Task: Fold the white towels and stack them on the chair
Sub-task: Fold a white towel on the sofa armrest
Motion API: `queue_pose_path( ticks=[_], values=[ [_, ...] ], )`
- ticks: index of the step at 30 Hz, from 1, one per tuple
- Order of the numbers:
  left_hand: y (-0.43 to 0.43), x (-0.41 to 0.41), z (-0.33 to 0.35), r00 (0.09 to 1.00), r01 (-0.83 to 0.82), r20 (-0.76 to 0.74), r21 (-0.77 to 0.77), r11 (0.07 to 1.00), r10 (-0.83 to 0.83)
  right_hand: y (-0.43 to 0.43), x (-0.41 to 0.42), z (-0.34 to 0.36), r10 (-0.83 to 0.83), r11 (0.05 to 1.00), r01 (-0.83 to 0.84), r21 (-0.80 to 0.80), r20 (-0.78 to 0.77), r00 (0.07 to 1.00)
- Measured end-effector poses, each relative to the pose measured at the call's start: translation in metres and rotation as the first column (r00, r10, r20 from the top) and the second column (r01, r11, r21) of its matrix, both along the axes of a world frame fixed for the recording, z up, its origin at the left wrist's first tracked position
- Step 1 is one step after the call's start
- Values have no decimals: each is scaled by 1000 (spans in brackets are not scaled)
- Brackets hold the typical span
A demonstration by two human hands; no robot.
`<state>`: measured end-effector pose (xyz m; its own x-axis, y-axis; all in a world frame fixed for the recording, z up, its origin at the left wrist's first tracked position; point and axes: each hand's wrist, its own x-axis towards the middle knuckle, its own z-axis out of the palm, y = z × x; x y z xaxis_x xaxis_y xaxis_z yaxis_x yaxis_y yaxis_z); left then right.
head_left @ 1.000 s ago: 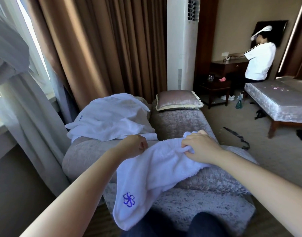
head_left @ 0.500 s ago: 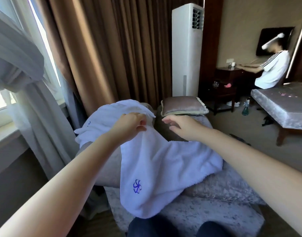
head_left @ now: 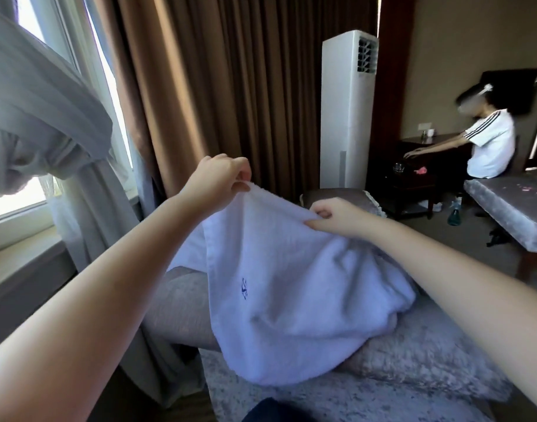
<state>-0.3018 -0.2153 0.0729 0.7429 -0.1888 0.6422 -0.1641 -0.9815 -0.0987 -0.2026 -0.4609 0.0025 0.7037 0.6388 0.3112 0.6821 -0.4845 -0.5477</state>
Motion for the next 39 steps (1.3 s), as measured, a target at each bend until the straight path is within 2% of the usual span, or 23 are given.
queue_pose_path(
  ticks=[3,6,8,12,15,21,24,29,31,34,36,39],
  values=[
    [8,1,16,998,-32,61,-49,998,35,-8,-1,49,-70,998,69,14,102,992],
    [17,2,34,985,-57,155,-118,991,75,-17,-7,94,-129,984,158,-85,276,953],
    [19,2,45,977,-81,188,-127,989,105,-21,-13,107,-103,979,143,-145,257,961],
    [30,3,55,960,-170,205,-121,978,192,-26,-12,89,-28,936,96,-339,202,979],
    [49,-2,56,941,-229,211,-174,958,263,-51,7,64,-65,857,197,-477,280,958],
    [74,-10,52,909,-336,189,-197,921,372,-105,32,44,-237,769,439,-464,431,870],
    [87,-10,52,889,-393,159,-214,894,429,-126,40,46,-346,737,551,-392,483,805],
    [93,-9,41,861,-478,107,-160,864,497,-147,50,44,-522,690,666,-284,442,729],
    [92,-9,34,836,-527,80,-155,836,542,-152,54,48,-619,671,720,-174,403,674],
    [88,-10,32,830,-522,27,-311,794,557,-157,55,65,-739,658,739,144,311,598],
    [87,-7,36,847,-469,15,-451,760,532,-156,52,80,-784,620,712,331,227,578],
    [88,9,38,931,-274,-19,-699,661,366,-153,50,90,-801,575,670,470,155,578]
  ],
)
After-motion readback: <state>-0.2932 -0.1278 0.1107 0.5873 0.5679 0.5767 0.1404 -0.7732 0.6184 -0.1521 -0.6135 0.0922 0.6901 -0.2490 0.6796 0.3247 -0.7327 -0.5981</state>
